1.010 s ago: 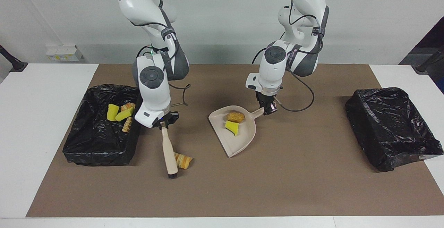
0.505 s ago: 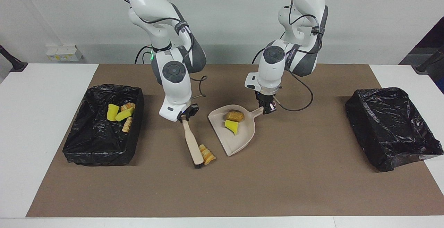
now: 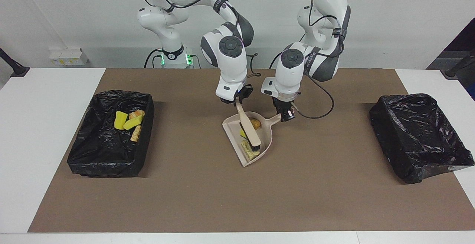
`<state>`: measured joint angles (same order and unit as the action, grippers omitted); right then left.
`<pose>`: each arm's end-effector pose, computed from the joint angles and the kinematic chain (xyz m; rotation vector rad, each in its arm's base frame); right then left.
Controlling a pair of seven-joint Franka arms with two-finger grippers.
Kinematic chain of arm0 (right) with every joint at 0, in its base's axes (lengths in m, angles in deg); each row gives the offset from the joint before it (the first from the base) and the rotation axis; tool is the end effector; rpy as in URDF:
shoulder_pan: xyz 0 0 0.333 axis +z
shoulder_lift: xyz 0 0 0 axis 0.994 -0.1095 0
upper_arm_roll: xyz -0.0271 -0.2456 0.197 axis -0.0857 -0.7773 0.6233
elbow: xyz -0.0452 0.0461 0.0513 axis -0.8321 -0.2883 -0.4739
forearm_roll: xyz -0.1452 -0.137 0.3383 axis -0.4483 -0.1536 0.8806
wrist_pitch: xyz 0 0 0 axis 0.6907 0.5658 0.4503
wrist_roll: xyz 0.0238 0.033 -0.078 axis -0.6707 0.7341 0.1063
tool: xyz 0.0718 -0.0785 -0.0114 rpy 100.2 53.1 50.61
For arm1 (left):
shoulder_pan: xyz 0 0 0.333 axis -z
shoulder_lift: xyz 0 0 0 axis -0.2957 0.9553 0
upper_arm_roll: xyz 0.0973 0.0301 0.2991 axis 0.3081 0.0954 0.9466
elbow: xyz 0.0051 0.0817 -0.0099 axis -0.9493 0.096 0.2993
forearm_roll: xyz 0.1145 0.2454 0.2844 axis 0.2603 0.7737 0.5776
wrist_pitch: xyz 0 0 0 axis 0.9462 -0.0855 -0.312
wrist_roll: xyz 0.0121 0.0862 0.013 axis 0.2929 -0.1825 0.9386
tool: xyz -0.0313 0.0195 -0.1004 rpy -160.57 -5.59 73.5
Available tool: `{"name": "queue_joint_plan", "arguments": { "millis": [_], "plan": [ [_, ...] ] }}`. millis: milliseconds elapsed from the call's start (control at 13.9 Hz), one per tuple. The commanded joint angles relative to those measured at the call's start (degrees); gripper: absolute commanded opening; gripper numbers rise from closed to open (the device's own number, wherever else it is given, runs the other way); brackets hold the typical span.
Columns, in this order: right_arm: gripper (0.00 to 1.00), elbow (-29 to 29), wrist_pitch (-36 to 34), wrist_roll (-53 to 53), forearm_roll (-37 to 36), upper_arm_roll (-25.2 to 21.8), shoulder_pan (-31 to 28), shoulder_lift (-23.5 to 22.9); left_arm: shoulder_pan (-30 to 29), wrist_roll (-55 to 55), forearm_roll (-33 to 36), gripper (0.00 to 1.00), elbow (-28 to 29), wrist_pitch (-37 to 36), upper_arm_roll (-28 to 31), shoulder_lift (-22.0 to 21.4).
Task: Sweep and dump trash in bin
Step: 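Sweep the far orange roll into the dustpan with the right gripper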
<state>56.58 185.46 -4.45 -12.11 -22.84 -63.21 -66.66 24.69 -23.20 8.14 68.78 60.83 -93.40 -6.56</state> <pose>0.5104 0.3527 0.4079 -2.9846 -0.4792 0.2105 0.4996 -0.3043 0.3601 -2.5452 1.7689 0.0766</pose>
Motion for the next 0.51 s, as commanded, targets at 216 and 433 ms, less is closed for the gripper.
{"name": "queue_joint_plan", "arguments": {
  "millis": [216,433],
  "plan": [
    [0.0,0.9,-3.3,-0.3,6.2,0.0,-1.9,6.6,0.0,-1.5,-0.4,0.0,-0.5,-0.5,0.4,0.6],
    [0.0,3.7,-8.4,-2.2,6.2,-0.1,-1.8,10.8,-1.7,-6.3,-0.4,0.0,-0.1,-1.3,0.7,-0.1]
  ]
}}
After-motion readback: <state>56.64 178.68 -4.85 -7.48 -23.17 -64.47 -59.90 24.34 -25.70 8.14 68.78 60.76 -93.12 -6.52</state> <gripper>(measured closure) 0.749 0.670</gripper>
